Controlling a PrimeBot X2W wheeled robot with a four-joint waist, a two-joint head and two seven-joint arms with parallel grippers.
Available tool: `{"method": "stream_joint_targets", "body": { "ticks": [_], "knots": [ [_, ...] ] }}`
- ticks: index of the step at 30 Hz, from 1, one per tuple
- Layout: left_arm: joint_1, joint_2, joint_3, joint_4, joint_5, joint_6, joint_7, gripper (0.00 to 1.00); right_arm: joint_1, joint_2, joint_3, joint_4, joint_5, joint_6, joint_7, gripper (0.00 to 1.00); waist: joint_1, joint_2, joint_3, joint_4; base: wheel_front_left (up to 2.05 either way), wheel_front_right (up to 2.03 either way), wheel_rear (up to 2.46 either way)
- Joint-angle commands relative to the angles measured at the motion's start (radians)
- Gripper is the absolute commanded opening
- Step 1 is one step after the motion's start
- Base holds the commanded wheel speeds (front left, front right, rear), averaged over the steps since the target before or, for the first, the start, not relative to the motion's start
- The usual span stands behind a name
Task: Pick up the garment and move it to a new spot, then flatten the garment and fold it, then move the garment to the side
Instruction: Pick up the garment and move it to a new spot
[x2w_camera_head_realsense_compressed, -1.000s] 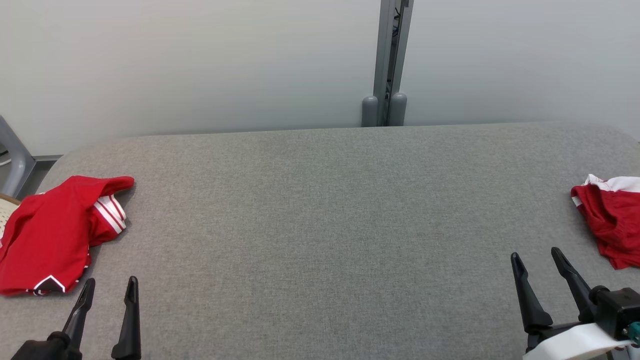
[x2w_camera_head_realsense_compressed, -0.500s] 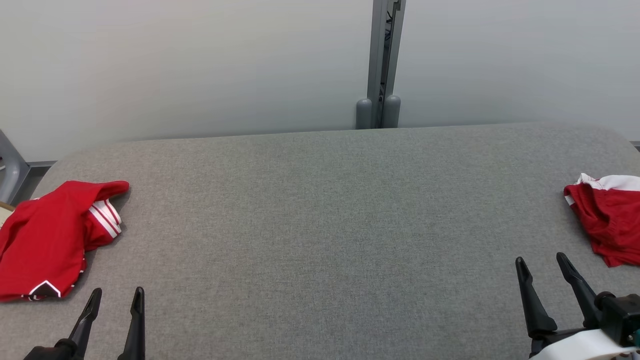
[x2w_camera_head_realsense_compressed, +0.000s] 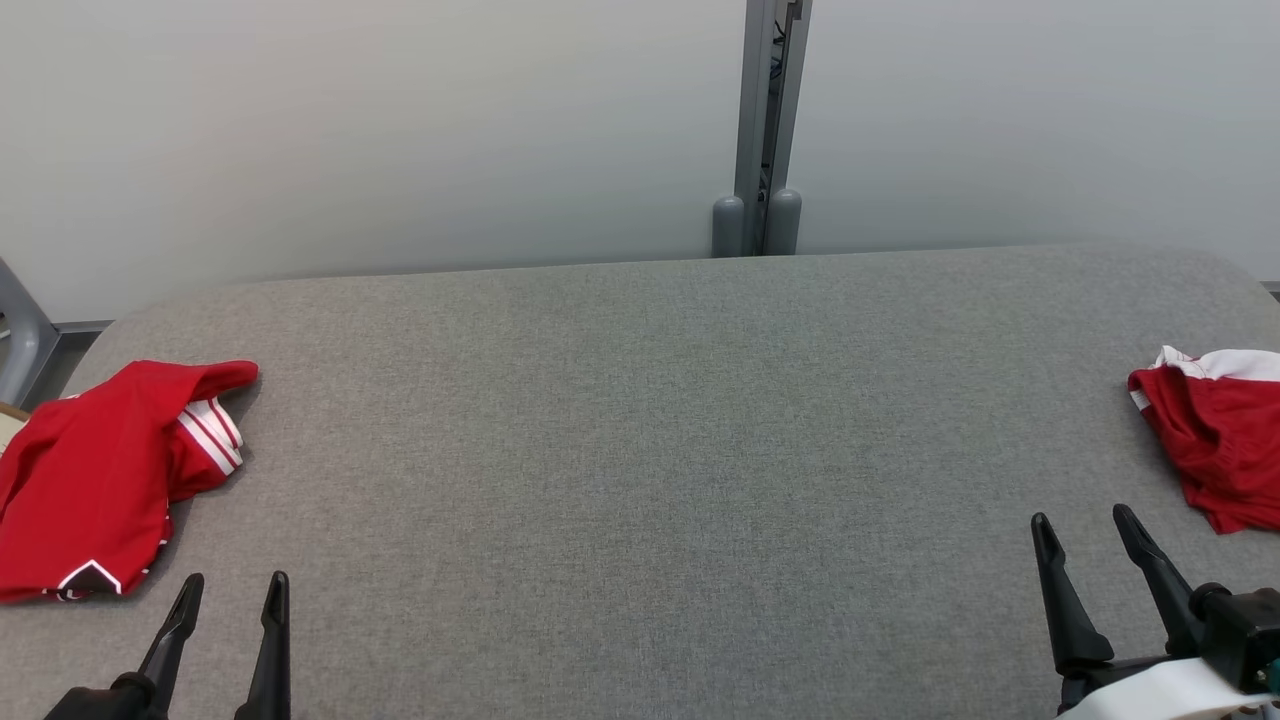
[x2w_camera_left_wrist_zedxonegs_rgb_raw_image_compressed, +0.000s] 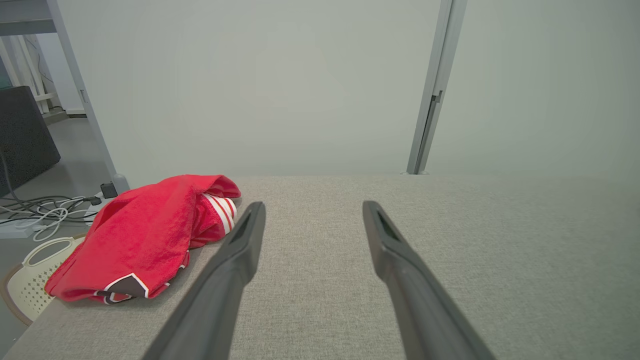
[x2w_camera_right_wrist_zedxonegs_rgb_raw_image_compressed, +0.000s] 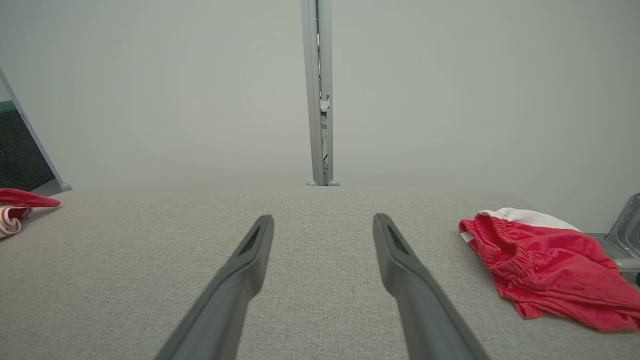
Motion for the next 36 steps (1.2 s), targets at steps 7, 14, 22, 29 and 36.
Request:
{"method": "stream_joint_targets", "body": {
  "ticks": [7, 14, 22, 29, 36],
  "knots": [
    [-0.019, 0.001, 0.000, 0.002, -0.018, 0.005, 0.004, 1.00, 0.000, 0.000, -0.011, -0.007, -0.012, 0.000, -0.008, 1.00, 0.0000, 0.0000, -0.001, 0.007, 0.00, 0.00, 0.00],
    [-0.043, -0.011, 0.000, 0.013, -0.030, 0.009, 0.009, 1.00, 0.023, 0.009, -0.025, -0.029, -0.017, 0.000, 0.001, 1.00, 0.0000, 0.0000, -0.012, 0.074, 0.00, 0.00, 0.00],
    [-0.090, -0.036, -0.005, 0.025, -0.039, 0.015, 0.006, 1.00, 0.053, 0.020, -0.017, -0.059, -0.019, 0.000, 0.017, 1.00, 0.0000, 0.0000, -0.037, 0.216, 0.00, 0.00, 0.00],
    [-0.120, -0.016, -0.019, 0.035, -0.024, 0.003, 0.023, 1.00, 0.052, 0.026, -0.001, -0.046, -0.009, 0.000, 0.014, 1.00, 0.0000, 0.0000, -0.056, 0.319, 0.00, 0.00, 0.00],
    [-0.123, 0.005, -0.027, 0.041, -0.020, 0.001, 0.042, 1.00, 0.053, 0.029, 0.028, -0.025, -0.001, 0.000, 0.001, 1.00, 0.0000, 0.0000, -0.072, 0.391, 0.00, 0.00, 0.00]
  ]
}}
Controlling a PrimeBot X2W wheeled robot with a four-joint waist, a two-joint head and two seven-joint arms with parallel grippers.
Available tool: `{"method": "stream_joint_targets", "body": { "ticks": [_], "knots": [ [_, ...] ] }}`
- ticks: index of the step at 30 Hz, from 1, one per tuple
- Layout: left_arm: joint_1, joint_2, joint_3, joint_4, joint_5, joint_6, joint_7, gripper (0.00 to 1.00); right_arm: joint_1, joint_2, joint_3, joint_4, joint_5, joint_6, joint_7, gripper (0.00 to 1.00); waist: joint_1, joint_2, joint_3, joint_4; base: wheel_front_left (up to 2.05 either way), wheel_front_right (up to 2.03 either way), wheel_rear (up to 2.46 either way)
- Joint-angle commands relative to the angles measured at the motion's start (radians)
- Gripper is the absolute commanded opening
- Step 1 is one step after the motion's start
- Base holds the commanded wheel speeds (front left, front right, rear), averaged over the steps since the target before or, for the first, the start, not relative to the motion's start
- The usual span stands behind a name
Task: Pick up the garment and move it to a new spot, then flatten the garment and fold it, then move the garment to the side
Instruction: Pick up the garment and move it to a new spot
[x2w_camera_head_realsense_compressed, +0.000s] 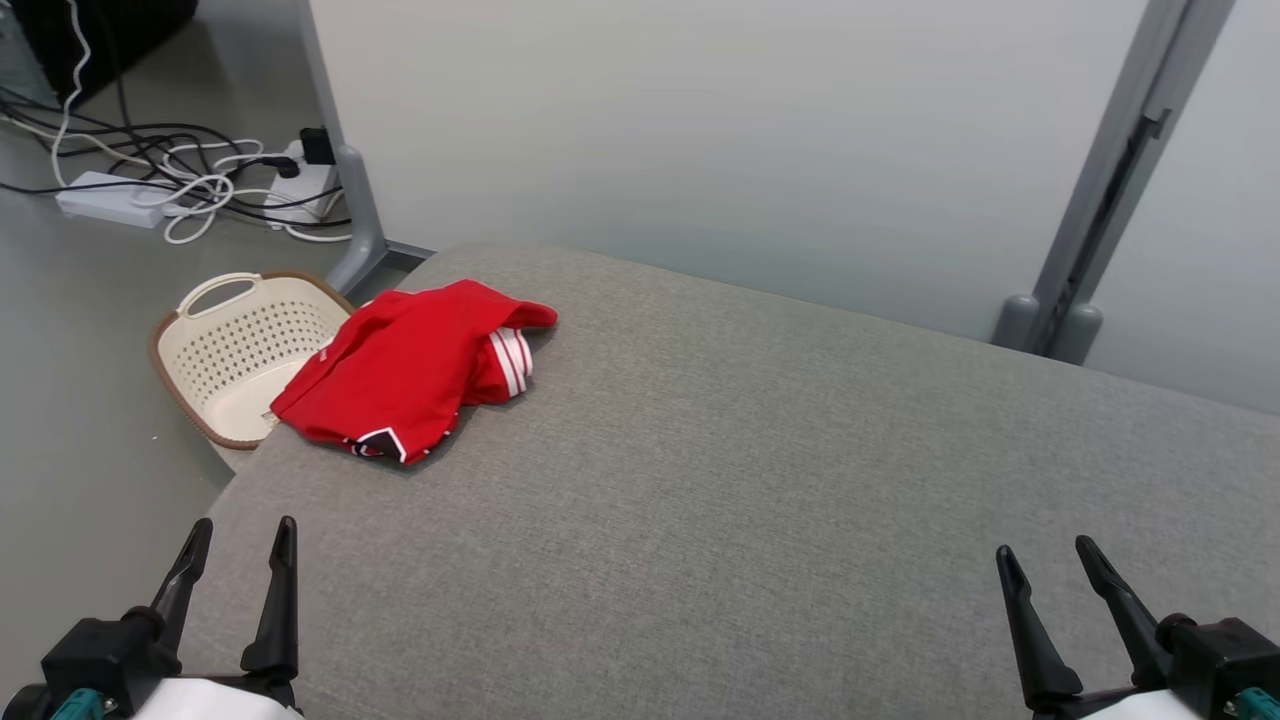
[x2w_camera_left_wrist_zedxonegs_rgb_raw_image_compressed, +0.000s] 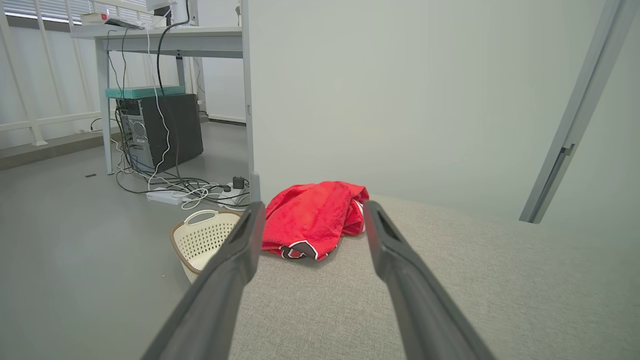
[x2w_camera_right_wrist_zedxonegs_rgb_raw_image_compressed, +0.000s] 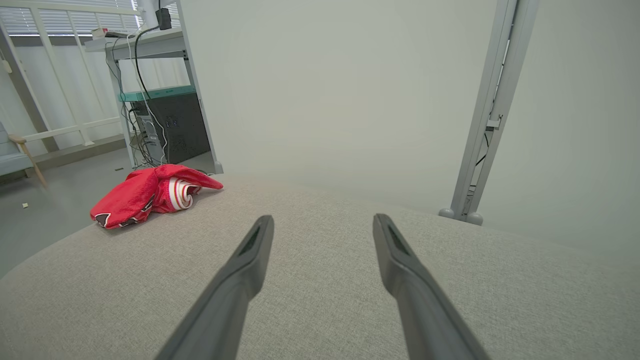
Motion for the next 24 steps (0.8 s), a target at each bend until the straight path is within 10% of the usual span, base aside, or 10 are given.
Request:
{"method": "stream_joint_targets", "body": {
  "ticks": [1, 24],
  "knots": [
    [-0.005, 0.009, 0.000, 0.001, 0.004, 0.001, 0.002, 1.00, 0.003, -0.002, -0.002, 0.003, -0.003, 0.000, -0.009, 1.00, 0.0000, -0.0001, -0.009, 0.021, 0.00, 0.00, 0.00],
    [-0.017, 0.006, -0.011, 0.009, -0.010, 0.015, 0.007, 1.00, -0.033, -0.002, 0.013, 0.015, 0.002, 0.000, -0.010, 1.00, 0.0000, -0.0001, 0.025, 0.019, 0.00, 0.00, 0.00]
  ]
}}
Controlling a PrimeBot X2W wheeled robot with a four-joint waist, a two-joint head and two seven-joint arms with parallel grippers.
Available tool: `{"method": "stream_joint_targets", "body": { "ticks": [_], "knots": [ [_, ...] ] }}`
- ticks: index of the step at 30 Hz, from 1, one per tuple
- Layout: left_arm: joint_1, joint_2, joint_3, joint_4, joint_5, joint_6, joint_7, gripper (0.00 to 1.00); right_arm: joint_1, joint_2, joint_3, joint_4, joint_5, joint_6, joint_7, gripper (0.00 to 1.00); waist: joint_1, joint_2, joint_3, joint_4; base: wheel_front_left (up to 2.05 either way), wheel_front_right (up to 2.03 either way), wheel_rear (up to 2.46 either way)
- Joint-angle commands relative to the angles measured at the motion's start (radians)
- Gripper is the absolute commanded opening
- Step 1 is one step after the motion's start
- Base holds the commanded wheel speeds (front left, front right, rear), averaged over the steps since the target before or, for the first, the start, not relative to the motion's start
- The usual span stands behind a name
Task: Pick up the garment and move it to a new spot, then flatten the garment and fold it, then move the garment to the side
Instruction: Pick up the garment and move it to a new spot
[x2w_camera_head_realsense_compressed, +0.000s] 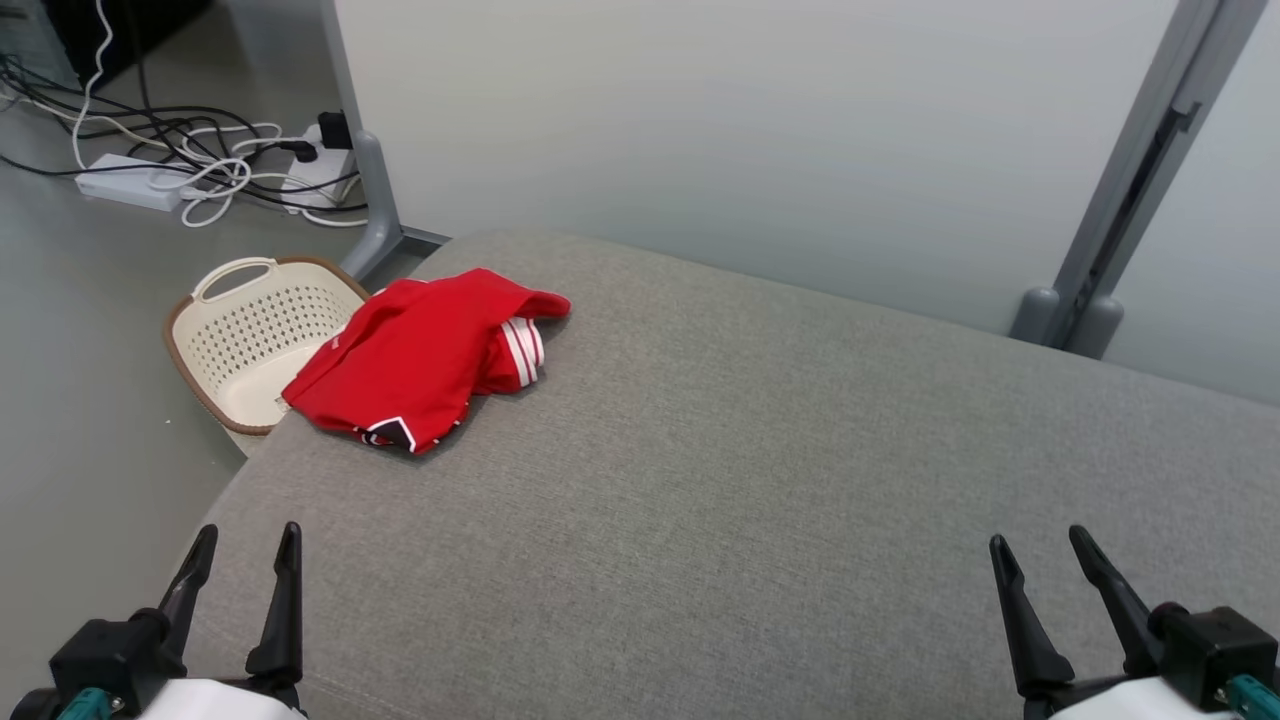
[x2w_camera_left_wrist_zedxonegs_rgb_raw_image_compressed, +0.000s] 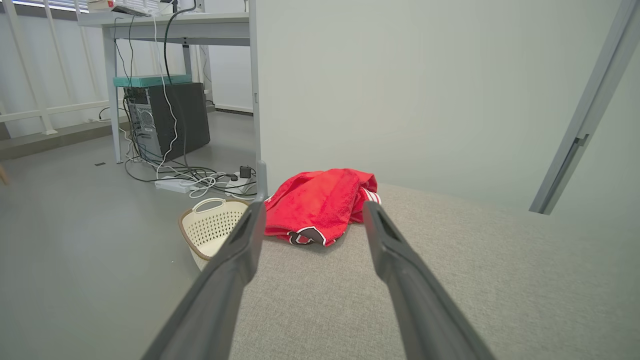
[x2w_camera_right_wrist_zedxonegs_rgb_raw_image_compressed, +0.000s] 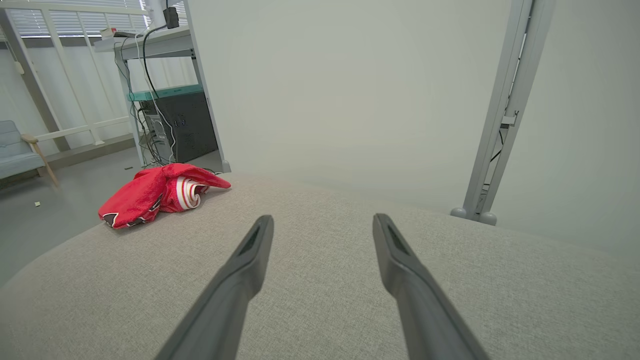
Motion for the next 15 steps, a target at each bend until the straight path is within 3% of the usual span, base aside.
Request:
{"method": "stream_joint_targets", "body": {
  "ticks": [1, 8, 15],
  "knots": [
    [-0.025, 0.000, 0.010, 0.003, -0.008, 0.005, -0.006, 1.00, -0.020, -0.003, 0.004, -0.011, -0.007, 0.000, 0.005, 1.00, 0.0000, 0.0000, 0.024, -0.020, 0.00, 0.00, 0.00],
    [-0.161, -0.019, 0.029, 0.071, -0.040, -0.026, -0.024, 1.00, -0.102, -0.011, 0.005, -0.052, -0.048, 0.000, 0.038, 1.00, 0.0000, 0.0000, 0.163, -0.084, 0.00, 0.00, 0.00],
    [-0.382, -0.019, 0.031, 0.252, -0.070, -0.102, -0.017, 1.00, -0.178, -0.029, 0.014, -0.099, -0.067, 0.000, 0.057, 1.00, 0.0000, 0.0000, 0.298, -0.140, 0.00, 0.00, 0.00]
  ]
}}
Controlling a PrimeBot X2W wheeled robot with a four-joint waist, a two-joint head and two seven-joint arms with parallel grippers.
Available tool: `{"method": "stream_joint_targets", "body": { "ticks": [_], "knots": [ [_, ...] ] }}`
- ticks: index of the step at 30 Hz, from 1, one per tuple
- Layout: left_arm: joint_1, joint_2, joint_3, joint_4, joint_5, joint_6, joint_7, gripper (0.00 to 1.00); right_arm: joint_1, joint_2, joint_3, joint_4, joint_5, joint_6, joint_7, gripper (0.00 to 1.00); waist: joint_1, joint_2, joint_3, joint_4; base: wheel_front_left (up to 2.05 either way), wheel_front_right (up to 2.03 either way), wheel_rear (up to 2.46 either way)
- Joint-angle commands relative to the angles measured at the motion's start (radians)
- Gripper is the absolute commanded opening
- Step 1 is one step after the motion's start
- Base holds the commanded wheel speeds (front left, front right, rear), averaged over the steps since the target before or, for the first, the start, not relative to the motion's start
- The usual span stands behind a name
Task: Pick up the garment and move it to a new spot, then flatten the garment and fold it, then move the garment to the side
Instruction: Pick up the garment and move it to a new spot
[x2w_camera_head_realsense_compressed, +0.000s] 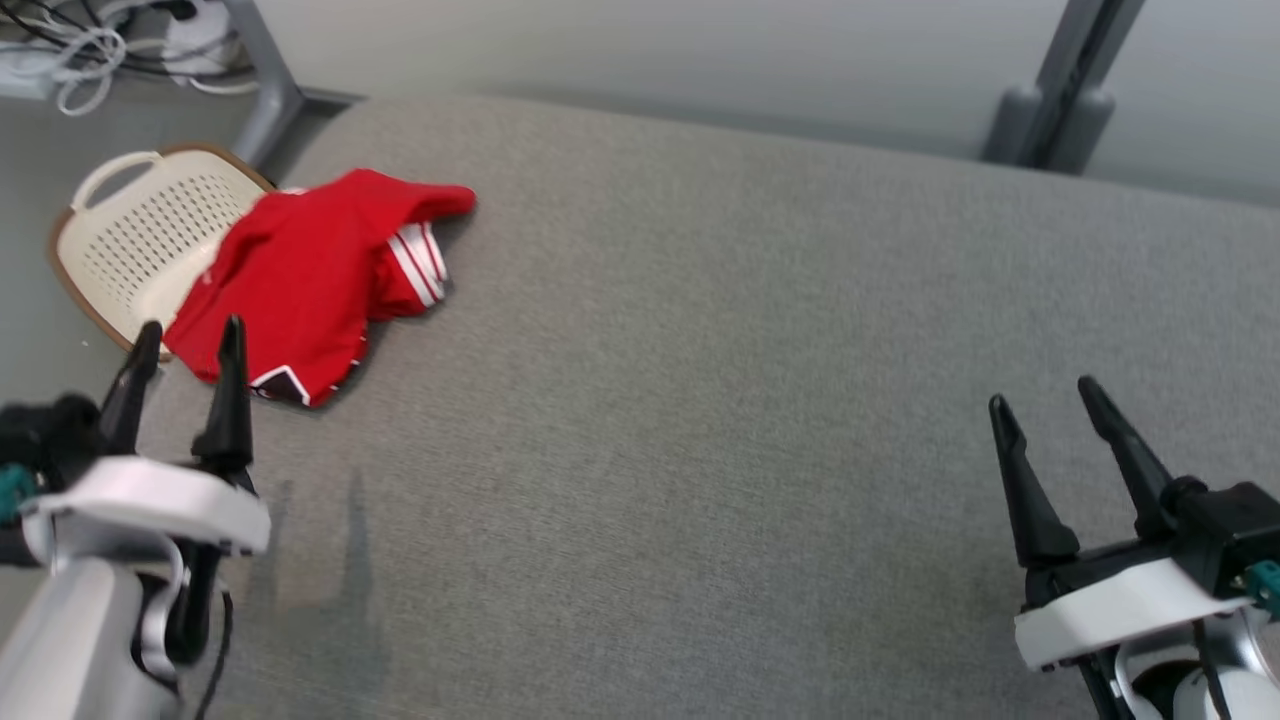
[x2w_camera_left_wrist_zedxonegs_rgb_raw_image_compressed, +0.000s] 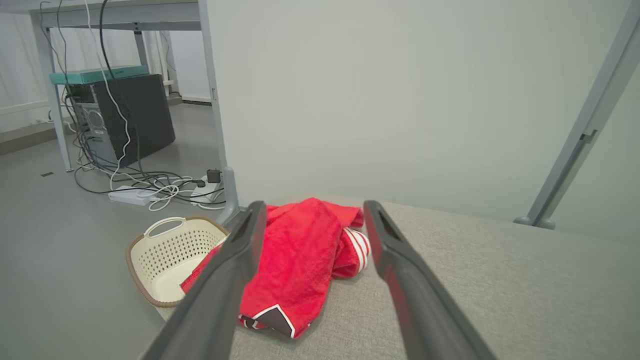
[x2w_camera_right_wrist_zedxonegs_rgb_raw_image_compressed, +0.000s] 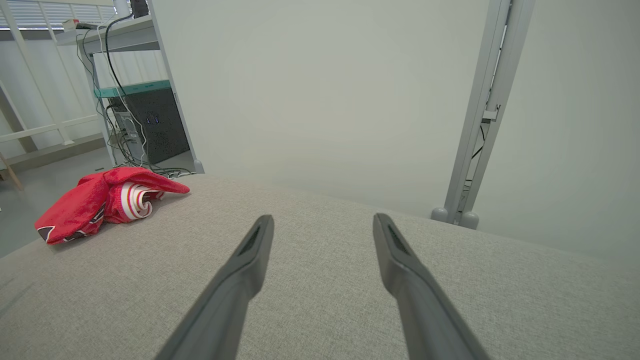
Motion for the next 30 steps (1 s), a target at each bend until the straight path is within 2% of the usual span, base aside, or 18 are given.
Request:
{"method": "stream_joint_targets", "body": {
  "ticks": [1, 7, 13, 19, 23, 24, 25, 30],
  "knots": [
    [-0.024, 0.003, 0.001, 0.017, -0.009, -0.007, 0.004, 1.00, -0.015, -0.008, -0.003, -0.007, -0.005, 0.000, 0.002, 1.00, 0.0000, 0.0000, 0.076, -0.051, 0.00, 0.00, 0.00],
    [-0.220, 0.003, -0.010, 0.289, -0.029, -0.090, 0.016, 1.00, -0.061, -0.009, -0.007, -0.022, -0.017, 0.000, 0.003, 1.00, 0.0000, 0.0000, 0.168, -0.106, 0.00, 0.00, 0.00],
    [-0.366, 0.012, -0.015, 0.545, -0.058, -0.144, 0.045, 1.00, -0.093, -0.007, -0.013, -0.039, -0.025, 0.000, -0.004, 1.00, 0.0000, 0.0000, 0.240, -0.146, 0.00, 0.00, 0.00],
    [-0.458, 0.009, -0.036, 0.746, -0.089, -0.172, 0.139, 1.00, -0.110, -0.004, -0.019, -0.043, -0.025, 0.000, -0.012, 1.00, 0.0000, 0.0000, 0.279, -0.162, 0.00, 0.00, 0.00],
    [-0.490, 0.012, -0.047, 0.824, -0.102, -0.179, 0.179, 1.00, -0.120, -0.003, -0.022, -0.041, -0.027, 0.000, -0.013, 1.00, 0.0000, 0.0000, 0.287, -0.171, 0.00, 0.00, 0.00],
    [-0.496, 0.018, -0.050, 0.834, -0.097, -0.179, 0.167, 0.57, -0.122, -0.002, -0.021, -0.039, -0.027, 0.000, -0.014, 1.00, 0.0000, 0.0000, 0.289, -0.174, 0.00, 0.00, 0.00],
    [-0.503, 0.022, -0.046, 0.843, -0.100, -0.180, 0.153, 0.00, -0.126, -0.002, -0.021, -0.037, -0.026, 0.000, -0.016, 1.00, 0.0000, 0.0000, 0.289, -0.178, 0.00, 0.00, 0.00],
    [-0.509, 0.029, -0.025, 0.878, -0.127, -0.183, 0.078, 0.00, -0.129, 0.002, -0.028, -0.015, -0.017, 0.000, -0.033, 1.00, 0.0000, 0.0000, 0.250, -0.184, 0.00, 0.00, 0.00]
  ]
}}
